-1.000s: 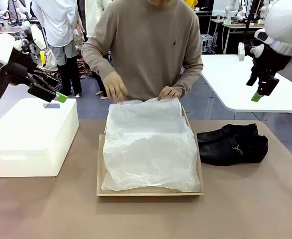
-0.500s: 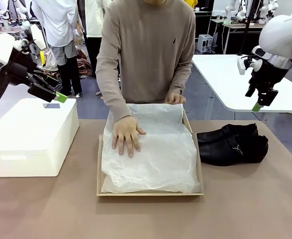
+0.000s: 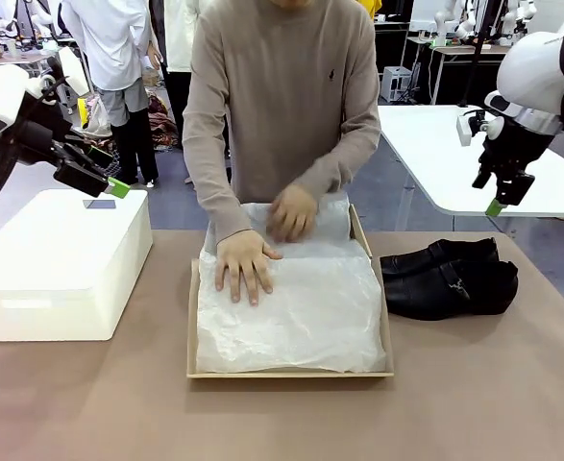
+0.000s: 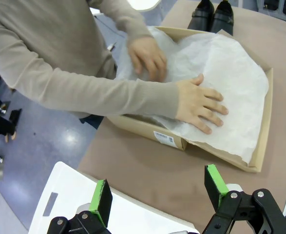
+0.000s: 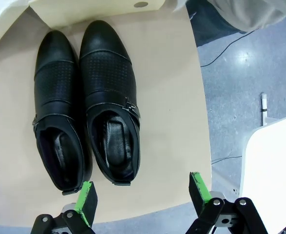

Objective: Pack the shoes into the box.
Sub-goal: Place one shoe of the Shoes into the Shoes Box.

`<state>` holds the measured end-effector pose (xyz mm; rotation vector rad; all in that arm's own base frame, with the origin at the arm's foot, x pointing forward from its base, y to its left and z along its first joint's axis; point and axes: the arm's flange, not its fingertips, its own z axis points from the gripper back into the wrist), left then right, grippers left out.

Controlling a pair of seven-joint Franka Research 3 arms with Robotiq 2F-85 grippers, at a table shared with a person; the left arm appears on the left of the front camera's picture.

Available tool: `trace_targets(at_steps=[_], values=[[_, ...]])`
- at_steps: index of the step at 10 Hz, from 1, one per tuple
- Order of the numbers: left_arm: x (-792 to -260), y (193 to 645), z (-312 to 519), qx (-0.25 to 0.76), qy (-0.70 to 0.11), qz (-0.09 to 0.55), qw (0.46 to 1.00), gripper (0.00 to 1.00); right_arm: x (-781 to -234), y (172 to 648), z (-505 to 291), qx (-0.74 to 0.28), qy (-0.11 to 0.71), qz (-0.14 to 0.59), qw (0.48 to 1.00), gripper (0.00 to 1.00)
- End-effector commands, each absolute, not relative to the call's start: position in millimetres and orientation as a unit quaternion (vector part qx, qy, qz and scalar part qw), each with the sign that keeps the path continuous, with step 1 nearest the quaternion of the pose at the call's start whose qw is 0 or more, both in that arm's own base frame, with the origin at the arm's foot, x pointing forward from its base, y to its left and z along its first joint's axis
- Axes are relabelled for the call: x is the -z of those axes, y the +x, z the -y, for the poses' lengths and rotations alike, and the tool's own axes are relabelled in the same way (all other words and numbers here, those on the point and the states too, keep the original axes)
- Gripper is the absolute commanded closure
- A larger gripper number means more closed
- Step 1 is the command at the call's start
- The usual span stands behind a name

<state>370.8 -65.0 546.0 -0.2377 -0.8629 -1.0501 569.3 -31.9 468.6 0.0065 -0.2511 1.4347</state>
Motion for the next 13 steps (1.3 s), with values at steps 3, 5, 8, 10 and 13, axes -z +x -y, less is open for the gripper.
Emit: trace_targets(at_steps=[3,5,8,10,13], values=[[-544.7,371.6,63.2,0.489,-0.116,0.401,0.766,0.00,-468.6,569.3,31.9,-0.656,0.003,0.115,0.746,0.00],[-544.7,371.6,63.2,0.489,-0.116,0.401,0.766,0.00,-452.0,577.0,34.0,-0.659,0.021,0.114,0.744,0.00],[-544.7,371.6,63.2,0.489,-0.116,0.401,0.766,0.00,-428.1,587.0,34.4,-0.664,0.034,0.120,0.737,0.00],[-544.7,371.6,63.2,0.489,-0.116,0.401,0.766,0.00,-412.8,589.0,37.9,-0.666,0.036,0.131,0.733,0.00],[-544.7,371.6,63.2,0.489,-0.116,0.401,0.766,0.00,-397.0,593.0,38.3,-0.670,0.039,0.133,0.730,0.00]])
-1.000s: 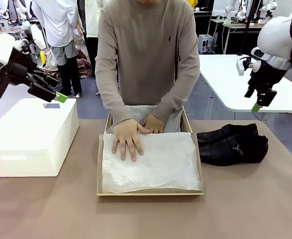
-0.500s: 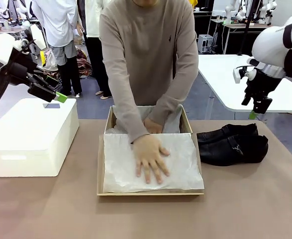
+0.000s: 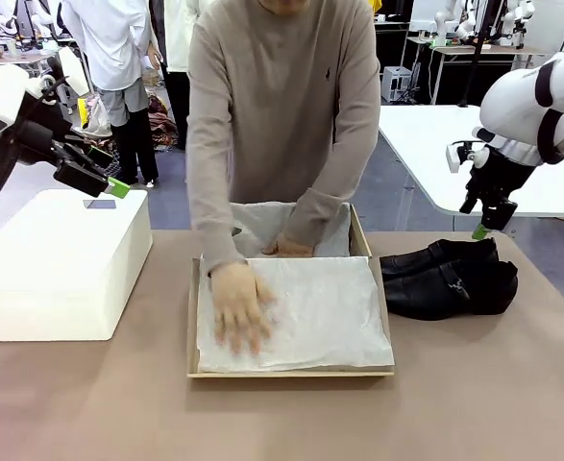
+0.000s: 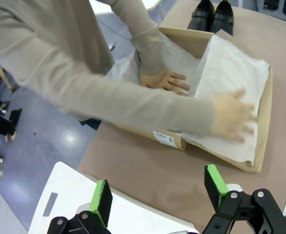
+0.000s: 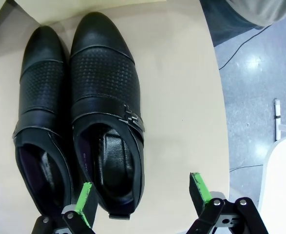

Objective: Pack the shoes into the box.
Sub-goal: Place one shoe of the Shoes into the Shoes Box.

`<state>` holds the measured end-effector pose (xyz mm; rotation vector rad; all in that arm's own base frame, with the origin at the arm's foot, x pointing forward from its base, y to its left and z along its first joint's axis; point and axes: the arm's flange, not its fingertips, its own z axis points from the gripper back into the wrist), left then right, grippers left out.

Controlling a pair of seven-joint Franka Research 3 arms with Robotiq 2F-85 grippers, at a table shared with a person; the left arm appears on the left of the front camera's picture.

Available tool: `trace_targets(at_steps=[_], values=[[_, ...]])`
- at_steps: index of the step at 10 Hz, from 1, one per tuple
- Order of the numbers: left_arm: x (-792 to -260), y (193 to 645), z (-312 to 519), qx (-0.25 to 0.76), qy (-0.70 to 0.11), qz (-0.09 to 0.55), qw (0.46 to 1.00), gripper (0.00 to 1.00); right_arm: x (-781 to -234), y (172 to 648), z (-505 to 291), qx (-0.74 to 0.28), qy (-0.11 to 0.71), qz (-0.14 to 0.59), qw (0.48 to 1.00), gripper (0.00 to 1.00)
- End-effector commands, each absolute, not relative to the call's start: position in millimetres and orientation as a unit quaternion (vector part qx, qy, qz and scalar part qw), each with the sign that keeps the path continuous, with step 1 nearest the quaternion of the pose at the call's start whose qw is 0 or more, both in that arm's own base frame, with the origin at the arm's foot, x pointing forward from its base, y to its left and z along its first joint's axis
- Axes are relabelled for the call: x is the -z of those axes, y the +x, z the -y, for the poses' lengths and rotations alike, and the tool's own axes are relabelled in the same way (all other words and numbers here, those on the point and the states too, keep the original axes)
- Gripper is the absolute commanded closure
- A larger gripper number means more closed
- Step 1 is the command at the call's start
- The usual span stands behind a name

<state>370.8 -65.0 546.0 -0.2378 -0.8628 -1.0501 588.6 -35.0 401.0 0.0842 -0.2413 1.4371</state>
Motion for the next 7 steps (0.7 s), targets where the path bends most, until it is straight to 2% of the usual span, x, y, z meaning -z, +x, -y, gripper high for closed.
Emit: trace_targets(at_steps=[1,7], values=[[-544.7,371.6,63.2,0.489,-0.116,0.401,0.766,0.00,-392.9,595.1,38.5,-0.670,0.039,0.133,0.729,0.00],[-544.7,371.6,63.2,0.489,-0.116,0.401,0.766,0.00,-372.3,607.3,37.4,-0.663,0.025,0.113,0.739,0.00]])
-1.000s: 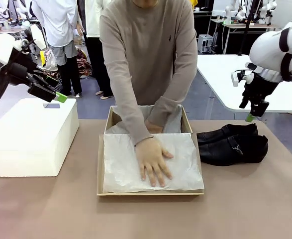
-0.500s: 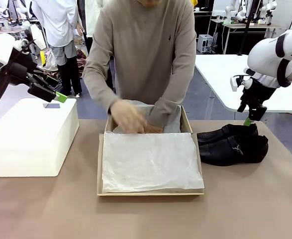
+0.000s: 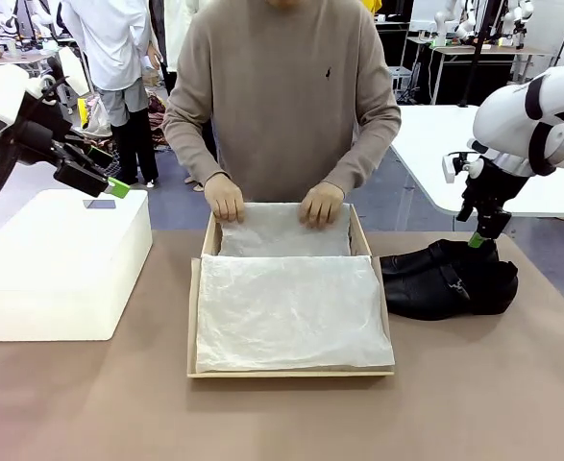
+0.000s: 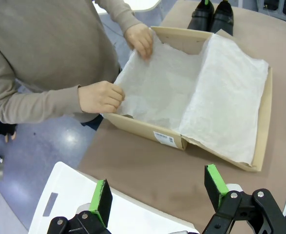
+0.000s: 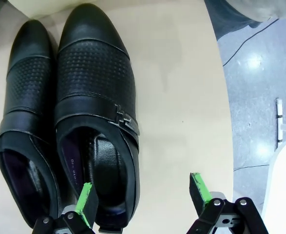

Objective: Pack the shoes into the box.
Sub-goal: Place one shoe of the Shoes into the Shoes Box.

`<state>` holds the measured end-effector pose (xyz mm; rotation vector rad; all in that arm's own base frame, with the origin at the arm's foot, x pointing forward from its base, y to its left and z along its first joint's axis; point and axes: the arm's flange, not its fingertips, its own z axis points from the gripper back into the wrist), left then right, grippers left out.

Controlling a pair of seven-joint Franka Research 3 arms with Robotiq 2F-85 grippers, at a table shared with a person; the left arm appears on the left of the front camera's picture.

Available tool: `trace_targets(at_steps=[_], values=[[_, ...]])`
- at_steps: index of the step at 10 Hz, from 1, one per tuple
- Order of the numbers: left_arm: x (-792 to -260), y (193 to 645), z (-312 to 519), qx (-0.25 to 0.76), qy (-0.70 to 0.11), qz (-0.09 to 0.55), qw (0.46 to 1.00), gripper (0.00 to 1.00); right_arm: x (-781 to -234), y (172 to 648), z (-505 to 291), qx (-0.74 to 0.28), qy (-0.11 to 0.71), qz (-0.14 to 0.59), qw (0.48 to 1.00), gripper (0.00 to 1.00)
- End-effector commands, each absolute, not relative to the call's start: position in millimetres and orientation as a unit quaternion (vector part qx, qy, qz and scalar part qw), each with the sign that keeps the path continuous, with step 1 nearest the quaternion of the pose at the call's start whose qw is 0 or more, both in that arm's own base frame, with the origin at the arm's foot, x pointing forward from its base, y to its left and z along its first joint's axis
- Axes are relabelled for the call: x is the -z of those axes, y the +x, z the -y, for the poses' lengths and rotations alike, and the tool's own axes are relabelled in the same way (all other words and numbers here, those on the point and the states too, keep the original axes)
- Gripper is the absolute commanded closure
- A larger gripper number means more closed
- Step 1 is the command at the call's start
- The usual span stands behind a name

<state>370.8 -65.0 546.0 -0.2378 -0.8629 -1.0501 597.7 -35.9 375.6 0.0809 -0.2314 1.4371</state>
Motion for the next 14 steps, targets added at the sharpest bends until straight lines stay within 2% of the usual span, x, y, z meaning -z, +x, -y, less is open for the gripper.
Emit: trace_targets(at_steps=[1,9,10,14], values=[[-544.7,371.6,63.2,0.489,-0.116,0.401,0.766,0.00,-367.4,609.5,36.9,-0.662,0.028,0.108,0.741,0.00],[-544.7,371.6,63.2,0.489,-0.116,0.401,0.766,0.00,-343.5,617.9,34.3,-0.660,0.038,0.075,0.746,0.00],[-544.7,371.6,63.2,0.489,-0.116,0.401,0.766,0.00,-343.8,617.1,33.1,-0.655,0.041,0.068,0.751,0.17],[-544.7,371.6,63.2,0.489,-0.116,0.401,0.766,0.00,-343.7,617.1,30.2,-0.649,0.041,0.056,0.757,0.96]])
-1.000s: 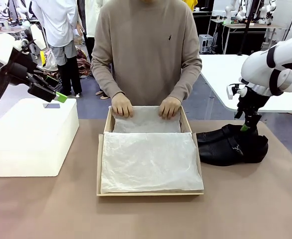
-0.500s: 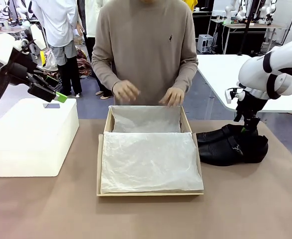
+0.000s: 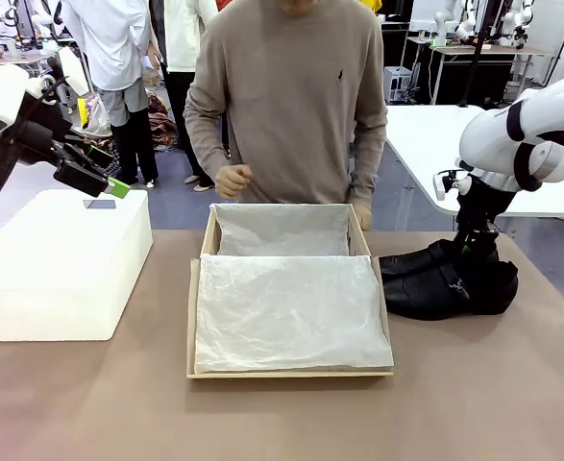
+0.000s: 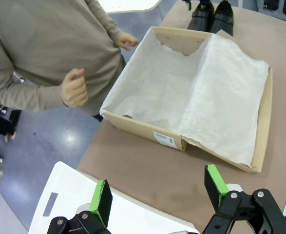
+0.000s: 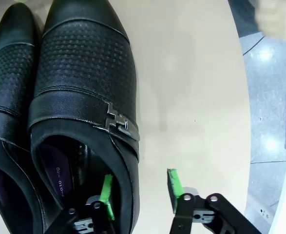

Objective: Pack the shoes into the box.
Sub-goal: Place one shoe of the Shoes into the Shoes Box.

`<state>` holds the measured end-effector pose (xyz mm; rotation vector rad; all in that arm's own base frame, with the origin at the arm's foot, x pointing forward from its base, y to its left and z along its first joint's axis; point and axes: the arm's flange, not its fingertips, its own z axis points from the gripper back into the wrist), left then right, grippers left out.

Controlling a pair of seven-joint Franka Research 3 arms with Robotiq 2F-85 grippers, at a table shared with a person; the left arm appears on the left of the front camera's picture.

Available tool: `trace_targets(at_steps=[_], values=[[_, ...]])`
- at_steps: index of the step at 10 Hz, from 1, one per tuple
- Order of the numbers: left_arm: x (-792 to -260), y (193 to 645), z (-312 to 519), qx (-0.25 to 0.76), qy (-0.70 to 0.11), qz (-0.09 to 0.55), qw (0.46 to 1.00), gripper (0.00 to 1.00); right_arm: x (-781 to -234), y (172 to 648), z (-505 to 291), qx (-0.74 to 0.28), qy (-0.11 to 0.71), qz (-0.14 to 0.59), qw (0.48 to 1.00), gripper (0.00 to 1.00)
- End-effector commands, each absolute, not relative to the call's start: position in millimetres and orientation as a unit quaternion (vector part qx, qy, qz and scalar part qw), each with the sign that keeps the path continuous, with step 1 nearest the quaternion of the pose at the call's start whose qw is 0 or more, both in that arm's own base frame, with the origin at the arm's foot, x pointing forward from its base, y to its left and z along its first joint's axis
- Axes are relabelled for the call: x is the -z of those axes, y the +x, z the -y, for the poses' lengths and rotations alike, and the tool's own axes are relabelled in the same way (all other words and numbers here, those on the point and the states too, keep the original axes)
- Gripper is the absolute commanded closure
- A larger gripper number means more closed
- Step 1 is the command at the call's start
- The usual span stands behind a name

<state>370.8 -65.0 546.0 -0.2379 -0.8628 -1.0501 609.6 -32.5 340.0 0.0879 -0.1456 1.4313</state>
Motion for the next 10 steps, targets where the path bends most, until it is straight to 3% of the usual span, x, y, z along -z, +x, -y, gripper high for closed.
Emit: trace_targets(at_steps=[1,10], values=[[-544.7,371.6,63.2,0.489,-0.116,0.401,0.766,0.00,-344.5,616.5,29.4,-0.650,0.042,0.054,0.757,1.00],[-544.7,371.6,63.2,0.489,-0.116,0.401,0.766,0.00,-363.9,610.3,30.5,-0.634,0.040,0.057,0.770,1.00]])
